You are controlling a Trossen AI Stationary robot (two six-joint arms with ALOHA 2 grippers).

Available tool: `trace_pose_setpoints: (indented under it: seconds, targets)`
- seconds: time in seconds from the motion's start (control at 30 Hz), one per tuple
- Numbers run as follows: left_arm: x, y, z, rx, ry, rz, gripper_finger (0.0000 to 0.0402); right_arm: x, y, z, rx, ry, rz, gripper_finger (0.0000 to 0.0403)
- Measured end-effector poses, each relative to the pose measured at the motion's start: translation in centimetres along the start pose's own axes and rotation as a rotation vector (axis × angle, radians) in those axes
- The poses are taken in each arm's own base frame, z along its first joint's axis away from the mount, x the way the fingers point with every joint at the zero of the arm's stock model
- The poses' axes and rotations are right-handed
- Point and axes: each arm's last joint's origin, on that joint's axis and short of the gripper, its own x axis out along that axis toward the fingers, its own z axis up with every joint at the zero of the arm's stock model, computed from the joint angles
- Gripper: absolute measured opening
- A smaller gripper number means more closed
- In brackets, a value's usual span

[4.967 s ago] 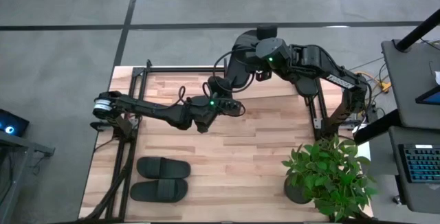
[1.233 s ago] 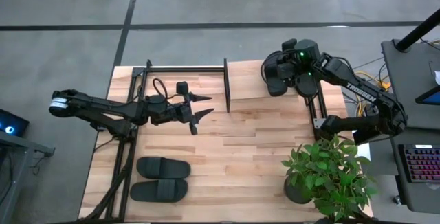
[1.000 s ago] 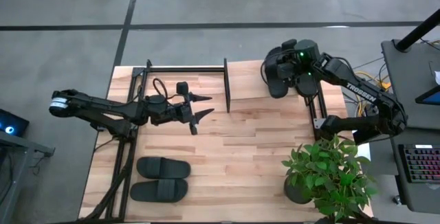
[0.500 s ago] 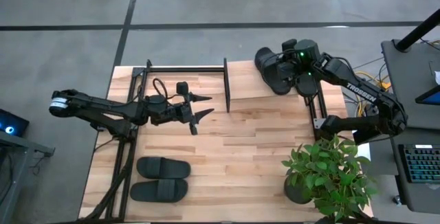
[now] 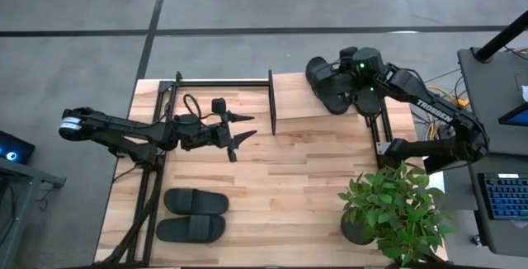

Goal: Pick and place slides into the shelf
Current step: Put the black slipper on the shelf

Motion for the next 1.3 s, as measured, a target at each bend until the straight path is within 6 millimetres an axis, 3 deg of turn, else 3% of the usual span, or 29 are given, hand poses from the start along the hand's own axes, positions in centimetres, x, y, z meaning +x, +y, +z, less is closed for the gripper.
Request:
trace_pose_setpoints:
  seconds: [0.27,0.43,0.53,0.7,0.97,1.3]
  targets:
    - [0.1,0.1,-0.1,0.000,0.004,0.005,0.0178,-4.2,-2.3,1.2,0.254,0.014,-0.002,0.0122]
    - [0.4,1.0,-0.8,-0.025,0.017,0.023,0.0178,-6.5,-2.3,2.3,0.289,-0.003,0.066,0.0126]
    - [0.6,1.4,-1.1,-0.052,0.005,0.008,0.0178,-6.8,-1.9,3.0,0.254,-0.023,0.082,0.0125]
    - [0.7,1.8,-1.5,-0.073,0.018,0.012,0.0178,-4.9,-0.5,4.5,0.095,0.072,0.084,0.0138]
    - [0.7,1.7,-1.7,-0.070,0.030,0.004,0.0178,0.4,0.4,5.8,0.032,0.182,0.203,0.0198]
    - [0.7,1.3,-2.2,-0.055,0.083,-0.030,0.0178,4.6,-0.7,6.4,-0.008,0.352,0.171,0.0219]
